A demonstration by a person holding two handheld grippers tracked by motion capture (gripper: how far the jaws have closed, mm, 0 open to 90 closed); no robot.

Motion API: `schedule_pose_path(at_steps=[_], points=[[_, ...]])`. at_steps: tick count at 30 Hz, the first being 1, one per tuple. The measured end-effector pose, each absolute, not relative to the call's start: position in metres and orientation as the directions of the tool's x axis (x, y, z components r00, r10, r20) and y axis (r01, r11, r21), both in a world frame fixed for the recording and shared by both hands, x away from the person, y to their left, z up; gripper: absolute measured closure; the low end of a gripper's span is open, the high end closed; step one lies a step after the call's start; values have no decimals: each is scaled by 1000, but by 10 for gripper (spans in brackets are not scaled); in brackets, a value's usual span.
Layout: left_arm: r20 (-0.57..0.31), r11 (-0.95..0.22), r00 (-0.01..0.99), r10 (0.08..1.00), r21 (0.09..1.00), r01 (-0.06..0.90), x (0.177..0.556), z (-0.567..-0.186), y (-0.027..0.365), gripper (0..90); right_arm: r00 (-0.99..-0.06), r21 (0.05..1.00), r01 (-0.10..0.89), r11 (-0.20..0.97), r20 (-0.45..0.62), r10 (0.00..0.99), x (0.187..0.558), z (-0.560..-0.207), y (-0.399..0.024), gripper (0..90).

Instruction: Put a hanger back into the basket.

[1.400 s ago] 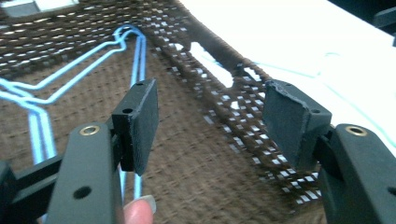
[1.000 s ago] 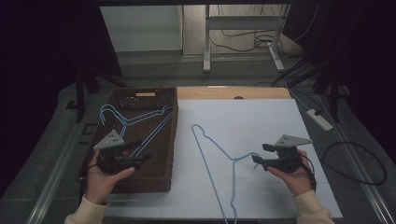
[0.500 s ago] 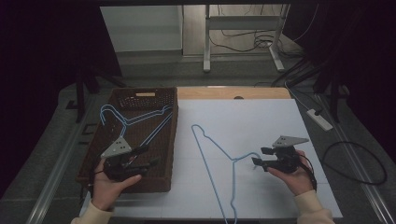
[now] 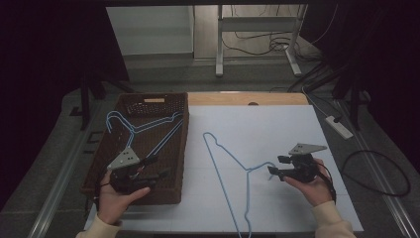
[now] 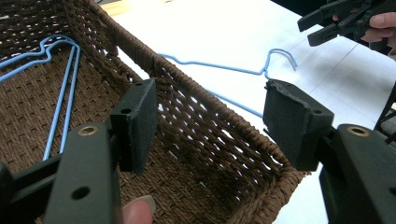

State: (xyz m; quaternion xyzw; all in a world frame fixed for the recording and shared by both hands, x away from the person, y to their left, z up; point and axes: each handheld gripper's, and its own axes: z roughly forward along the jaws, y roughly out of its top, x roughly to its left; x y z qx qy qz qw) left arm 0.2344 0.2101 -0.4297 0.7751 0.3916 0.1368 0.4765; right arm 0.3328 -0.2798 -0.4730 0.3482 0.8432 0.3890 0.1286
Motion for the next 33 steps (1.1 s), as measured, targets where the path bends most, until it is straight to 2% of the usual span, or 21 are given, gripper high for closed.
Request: schedule_pose_path(at_steps=[4, 10, 16, 17, 19, 33], points=[[-161, -239, 655, 738, 846, 477, 234, -430, 211, 364, -747, 733, 477, 485, 47, 663, 340, -470, -268, 422], [-158, -245, 660, 735, 845, 476, 233, -431, 211, 363, -785, 694, 484, 534, 74, 615, 354, -471, -238, 541], [-156, -247, 660, 735, 844, 475, 232, -431, 210, 364, -814, 657, 491, 572, 113, 570, 381, -479, -199, 814], [-156, -246, 659, 736, 845, 474, 232, -431, 211, 364, -814, 657, 491, 572, 113, 570, 381, -479, -199, 814], [-156, -245, 658, 737, 845, 475, 232, -431, 211, 364, -824, 648, 488, 586, 120, 554, 390, -483, -185, 890], [-156, -245, 658, 736, 845, 475, 232, -432, 211, 364, -837, 605, 489, 629, 120, 534, 425, -507, -129, 900]])
